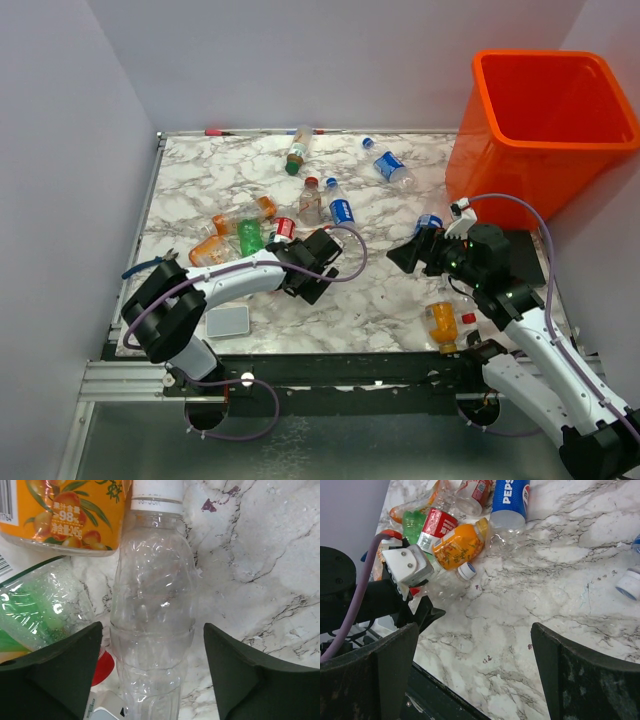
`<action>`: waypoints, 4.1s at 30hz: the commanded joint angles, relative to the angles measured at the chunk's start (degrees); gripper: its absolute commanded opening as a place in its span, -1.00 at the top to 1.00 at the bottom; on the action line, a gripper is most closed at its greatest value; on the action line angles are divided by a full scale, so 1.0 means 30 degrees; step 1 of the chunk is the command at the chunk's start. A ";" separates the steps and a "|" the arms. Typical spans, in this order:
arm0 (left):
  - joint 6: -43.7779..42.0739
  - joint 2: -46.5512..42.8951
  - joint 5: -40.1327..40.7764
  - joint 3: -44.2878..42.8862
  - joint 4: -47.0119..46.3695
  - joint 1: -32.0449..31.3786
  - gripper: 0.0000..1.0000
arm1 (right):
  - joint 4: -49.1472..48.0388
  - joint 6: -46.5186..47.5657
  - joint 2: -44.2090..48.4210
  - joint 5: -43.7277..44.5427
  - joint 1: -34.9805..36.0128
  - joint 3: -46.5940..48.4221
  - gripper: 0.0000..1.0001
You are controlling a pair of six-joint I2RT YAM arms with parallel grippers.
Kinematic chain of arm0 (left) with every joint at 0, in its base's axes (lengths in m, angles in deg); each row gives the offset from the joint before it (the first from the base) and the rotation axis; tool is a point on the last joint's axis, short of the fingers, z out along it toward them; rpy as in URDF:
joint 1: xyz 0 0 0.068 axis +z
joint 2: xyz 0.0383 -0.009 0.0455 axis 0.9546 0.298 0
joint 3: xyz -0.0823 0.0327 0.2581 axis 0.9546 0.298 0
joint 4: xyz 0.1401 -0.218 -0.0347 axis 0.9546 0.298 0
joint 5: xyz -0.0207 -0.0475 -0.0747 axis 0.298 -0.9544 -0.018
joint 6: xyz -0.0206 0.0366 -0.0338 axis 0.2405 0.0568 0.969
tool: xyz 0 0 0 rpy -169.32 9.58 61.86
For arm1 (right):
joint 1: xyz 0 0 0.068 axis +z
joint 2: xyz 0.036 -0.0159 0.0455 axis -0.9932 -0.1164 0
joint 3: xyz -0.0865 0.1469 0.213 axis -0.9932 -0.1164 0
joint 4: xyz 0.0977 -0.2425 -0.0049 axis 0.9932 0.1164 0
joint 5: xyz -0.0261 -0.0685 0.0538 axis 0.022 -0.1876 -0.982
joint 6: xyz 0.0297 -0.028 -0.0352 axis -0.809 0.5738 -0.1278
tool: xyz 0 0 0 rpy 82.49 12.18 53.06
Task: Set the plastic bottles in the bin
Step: Pick up the plastic bottle at the center of the board, then place the plastic bottle in the trash bin.
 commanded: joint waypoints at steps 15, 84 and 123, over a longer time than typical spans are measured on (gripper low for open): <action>0.0860 -0.3656 -0.2650 -0.1256 -0.0288 -0.0083 0.36 | 0.0848 0.0580 0.0051 -0.0180 0.0068 0.1281 -0.99; 0.5533 -1.0563 -1.3584 0.6946 -2.0697 0.2469 -0.61 | -0.8461 -0.1267 -0.4442 -0.1286 0.5308 0.4955 1.00; 0.3782 -1.4385 -0.3434 0.8258 -1.9184 0.1901 -0.98 | -1.5964 2.2803 -0.9145 2.1843 0.3842 2.0825 0.99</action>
